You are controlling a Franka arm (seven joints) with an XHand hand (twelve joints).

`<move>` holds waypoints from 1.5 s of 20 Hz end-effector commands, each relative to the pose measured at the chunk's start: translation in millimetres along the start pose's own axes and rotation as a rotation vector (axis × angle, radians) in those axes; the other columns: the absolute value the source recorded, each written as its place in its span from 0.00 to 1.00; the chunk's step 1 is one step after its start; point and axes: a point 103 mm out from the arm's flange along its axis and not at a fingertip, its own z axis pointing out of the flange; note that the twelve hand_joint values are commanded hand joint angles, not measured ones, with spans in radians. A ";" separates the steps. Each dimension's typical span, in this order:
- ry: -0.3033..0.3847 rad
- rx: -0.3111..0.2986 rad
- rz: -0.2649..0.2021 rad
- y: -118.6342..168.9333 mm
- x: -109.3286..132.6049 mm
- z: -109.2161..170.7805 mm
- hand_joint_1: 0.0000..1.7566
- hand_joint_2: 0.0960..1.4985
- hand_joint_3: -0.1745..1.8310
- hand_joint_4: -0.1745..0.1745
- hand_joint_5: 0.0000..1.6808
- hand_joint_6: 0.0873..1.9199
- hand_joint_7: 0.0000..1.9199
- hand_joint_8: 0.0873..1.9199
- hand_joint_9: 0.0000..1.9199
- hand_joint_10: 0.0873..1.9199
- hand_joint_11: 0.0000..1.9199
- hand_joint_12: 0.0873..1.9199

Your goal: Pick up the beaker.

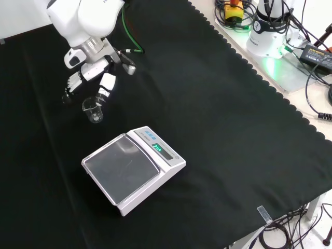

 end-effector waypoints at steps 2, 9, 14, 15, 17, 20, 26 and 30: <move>0.000 0.043 0.020 12.0 -6.2 16.8 0.10 0.62 0.13 0.21 0.14 0.00 0.00 0.37 0.00 0.32 0.00 0.74; 0.007 0.072 0.035 16.8 -16.7 27.0 0.11 0.61 0.13 0.21 0.14 0.00 0.00 0.38 0.00 0.32 0.00 0.74; -0.009 0.074 0.038 14.5 -20.6 29.5 0.11 0.61 0.13 0.21 0.14 0.00 0.00 0.38 0.00 0.32 0.00 0.74; -0.015 0.074 0.038 13.6 -20.7 30.1 0.11 0.61 0.13 0.21 0.14 0.00 0.00 0.38 0.00 0.32 0.00 0.74; -0.022 0.070 0.038 12.1 -20.4 31.4 0.11 0.61 0.13 0.21 0.14 0.00 0.00 0.38 0.00 0.31 0.00 0.74; -0.035 0.022 0.031 9.6 -18.8 32.3 0.13 0.61 0.13 0.21 0.14 0.00 0.01 0.39 0.00 0.33 0.00 0.75; -0.068 -0.201 0.012 1.7 -15.3 32.3 0.28 0.61 0.12 0.22 0.29 0.00 0.20 0.41 0.17 0.41 0.10 0.76; -0.086 -0.323 -0.006 -3.9 -13.7 33.0 0.38 0.60 0.13 0.27 0.39 0.17 0.33 0.38 0.30 0.35 0.20 0.72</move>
